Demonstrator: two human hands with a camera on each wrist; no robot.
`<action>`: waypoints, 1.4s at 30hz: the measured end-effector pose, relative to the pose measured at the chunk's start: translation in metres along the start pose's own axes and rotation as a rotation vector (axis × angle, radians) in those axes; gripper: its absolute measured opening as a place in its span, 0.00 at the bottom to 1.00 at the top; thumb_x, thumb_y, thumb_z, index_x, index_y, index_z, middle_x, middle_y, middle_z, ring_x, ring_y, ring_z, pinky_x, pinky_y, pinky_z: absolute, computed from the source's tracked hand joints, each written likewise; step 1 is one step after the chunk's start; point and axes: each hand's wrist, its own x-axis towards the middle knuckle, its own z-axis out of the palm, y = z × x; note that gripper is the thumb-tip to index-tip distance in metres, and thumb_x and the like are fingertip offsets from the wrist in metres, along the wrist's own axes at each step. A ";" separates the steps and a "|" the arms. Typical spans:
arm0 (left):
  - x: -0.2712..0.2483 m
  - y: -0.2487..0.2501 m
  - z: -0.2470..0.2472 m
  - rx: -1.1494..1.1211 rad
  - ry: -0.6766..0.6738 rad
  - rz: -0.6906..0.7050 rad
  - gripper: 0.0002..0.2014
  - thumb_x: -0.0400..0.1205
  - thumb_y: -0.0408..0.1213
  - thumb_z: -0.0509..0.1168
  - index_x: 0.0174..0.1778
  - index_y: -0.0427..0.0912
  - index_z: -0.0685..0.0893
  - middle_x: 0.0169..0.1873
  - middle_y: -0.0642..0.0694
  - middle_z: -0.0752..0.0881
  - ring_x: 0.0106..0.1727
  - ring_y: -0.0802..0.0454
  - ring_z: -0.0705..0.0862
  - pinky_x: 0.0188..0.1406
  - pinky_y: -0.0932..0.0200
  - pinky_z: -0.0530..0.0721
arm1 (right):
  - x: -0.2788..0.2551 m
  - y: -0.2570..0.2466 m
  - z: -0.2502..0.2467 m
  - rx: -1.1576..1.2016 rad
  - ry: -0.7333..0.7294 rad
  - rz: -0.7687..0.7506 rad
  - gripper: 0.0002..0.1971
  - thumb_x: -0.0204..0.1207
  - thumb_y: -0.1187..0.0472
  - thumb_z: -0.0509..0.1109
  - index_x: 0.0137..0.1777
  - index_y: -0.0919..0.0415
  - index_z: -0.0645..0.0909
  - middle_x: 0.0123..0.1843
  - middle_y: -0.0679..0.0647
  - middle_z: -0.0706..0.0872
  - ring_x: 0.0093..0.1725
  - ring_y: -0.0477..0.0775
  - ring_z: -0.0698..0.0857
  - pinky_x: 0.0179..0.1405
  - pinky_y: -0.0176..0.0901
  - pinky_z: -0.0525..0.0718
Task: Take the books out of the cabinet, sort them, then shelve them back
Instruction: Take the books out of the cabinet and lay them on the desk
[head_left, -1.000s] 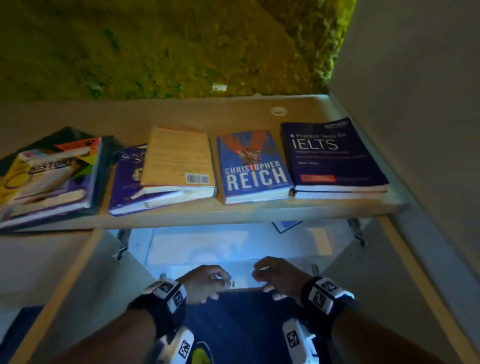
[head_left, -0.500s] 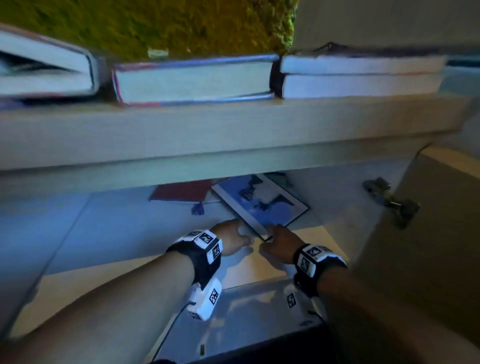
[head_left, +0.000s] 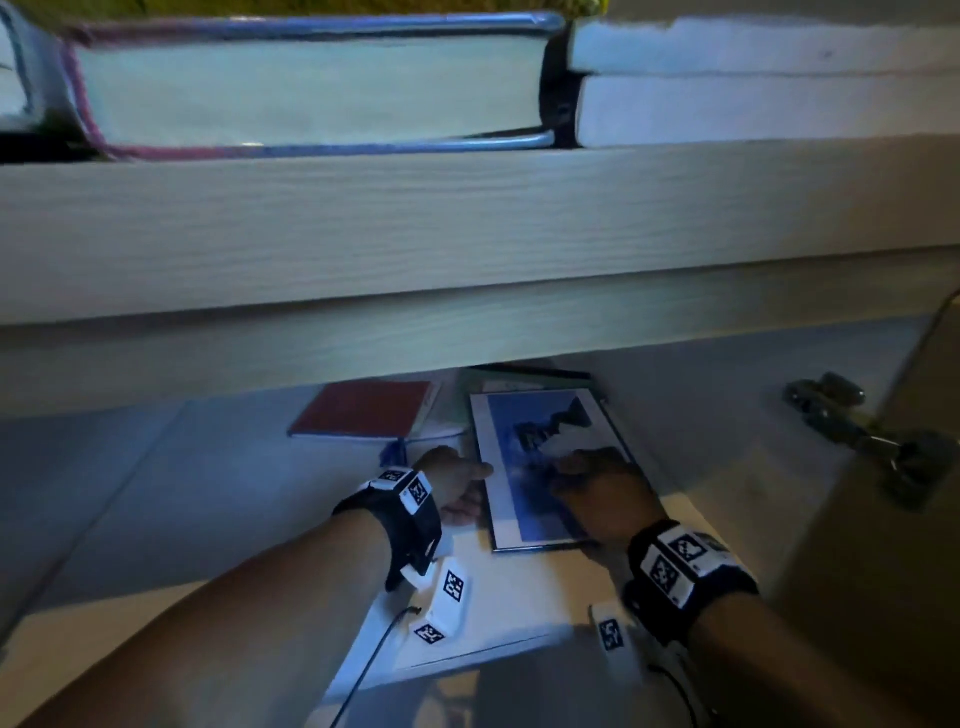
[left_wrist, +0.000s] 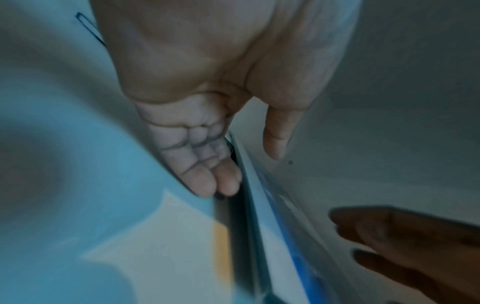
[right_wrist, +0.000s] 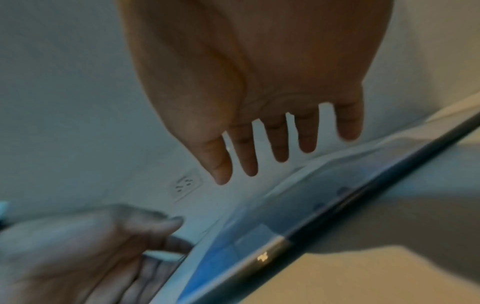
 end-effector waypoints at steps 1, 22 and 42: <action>0.004 0.004 0.000 0.005 -0.019 -0.016 0.12 0.84 0.43 0.70 0.49 0.36 0.81 0.40 0.38 0.85 0.38 0.44 0.85 0.46 0.51 0.86 | 0.011 0.015 -0.003 -0.043 0.000 0.054 0.31 0.74 0.37 0.64 0.73 0.52 0.81 0.73 0.58 0.83 0.72 0.65 0.81 0.73 0.61 0.79; 0.075 0.052 0.003 0.148 0.270 0.094 0.25 0.87 0.34 0.64 0.80 0.29 0.70 0.76 0.29 0.76 0.61 0.36 0.86 0.66 0.42 0.85 | 0.040 0.054 -0.006 -0.342 -0.325 0.153 0.51 0.69 0.26 0.57 0.90 0.39 0.42 0.93 0.51 0.47 0.90 0.65 0.47 0.86 0.73 0.48; 0.025 0.028 -0.007 0.366 0.036 0.091 0.23 0.76 0.53 0.77 0.32 0.46 0.71 0.29 0.43 0.70 0.27 0.48 0.73 0.37 0.53 0.68 | 0.018 0.043 -0.015 -0.122 -0.166 0.275 0.47 0.75 0.29 0.68 0.84 0.60 0.61 0.79 0.68 0.70 0.75 0.67 0.76 0.71 0.48 0.80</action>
